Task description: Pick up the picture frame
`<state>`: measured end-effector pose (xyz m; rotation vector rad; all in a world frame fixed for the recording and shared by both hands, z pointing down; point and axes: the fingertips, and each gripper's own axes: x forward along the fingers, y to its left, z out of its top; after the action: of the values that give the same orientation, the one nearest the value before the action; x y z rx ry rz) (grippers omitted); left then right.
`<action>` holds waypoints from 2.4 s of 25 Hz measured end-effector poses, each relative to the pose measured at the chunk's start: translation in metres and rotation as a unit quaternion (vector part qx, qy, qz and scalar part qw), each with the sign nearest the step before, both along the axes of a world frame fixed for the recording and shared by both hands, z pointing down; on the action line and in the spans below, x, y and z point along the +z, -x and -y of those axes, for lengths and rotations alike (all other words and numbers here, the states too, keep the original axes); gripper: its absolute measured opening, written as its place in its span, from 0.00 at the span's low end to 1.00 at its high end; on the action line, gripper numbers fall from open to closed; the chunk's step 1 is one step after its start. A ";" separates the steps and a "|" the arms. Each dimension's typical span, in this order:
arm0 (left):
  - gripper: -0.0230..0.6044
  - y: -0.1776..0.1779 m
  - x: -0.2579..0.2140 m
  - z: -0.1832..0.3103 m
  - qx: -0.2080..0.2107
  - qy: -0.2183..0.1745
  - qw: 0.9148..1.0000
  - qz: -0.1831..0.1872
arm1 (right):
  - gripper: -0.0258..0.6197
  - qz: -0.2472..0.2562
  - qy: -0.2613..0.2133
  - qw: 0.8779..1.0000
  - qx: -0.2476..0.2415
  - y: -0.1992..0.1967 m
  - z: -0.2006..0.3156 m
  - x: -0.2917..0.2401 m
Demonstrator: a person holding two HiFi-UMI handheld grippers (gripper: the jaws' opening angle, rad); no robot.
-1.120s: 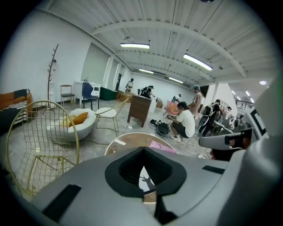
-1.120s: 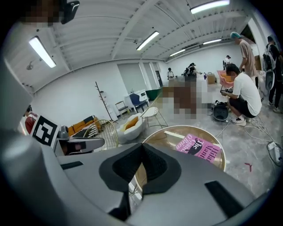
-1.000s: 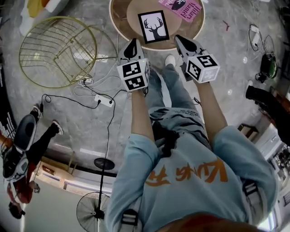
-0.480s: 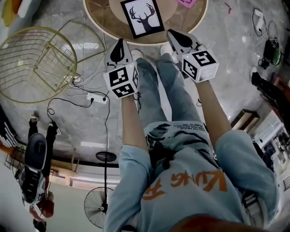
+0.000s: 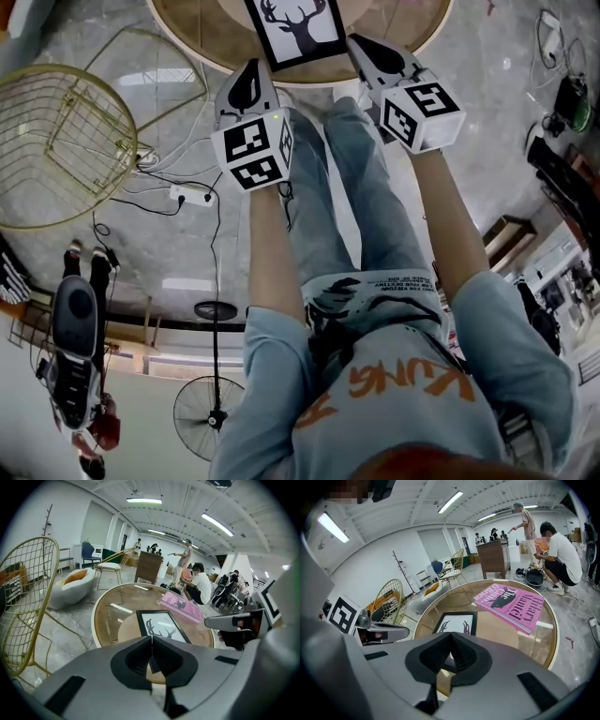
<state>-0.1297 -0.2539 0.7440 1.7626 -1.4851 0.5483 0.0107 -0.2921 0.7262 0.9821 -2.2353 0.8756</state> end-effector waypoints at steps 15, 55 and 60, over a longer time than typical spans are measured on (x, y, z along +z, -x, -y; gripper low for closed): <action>0.32 -0.003 0.053 0.019 0.005 0.049 0.999 -0.009 | 0.16 -0.007 0.027 0.999 0.031 -0.006 0.029 0.057; 0.17 -0.024 0.051 0.032 -0.013 0.087 0.996 -0.026 | 0.14 -0.062 0.043 0.996 0.053 -0.014 0.039 0.077; 0.17 -0.035 0.021 0.034 -0.006 0.049 0.999 -0.016 | 0.14 -0.042 0.018 0.997 0.070 -0.026 0.040 0.051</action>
<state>-0.0950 -0.2879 0.7654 1.6784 -1.4234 0.5739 0.0368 -0.3318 0.7768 1.1483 -2.0937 0.9149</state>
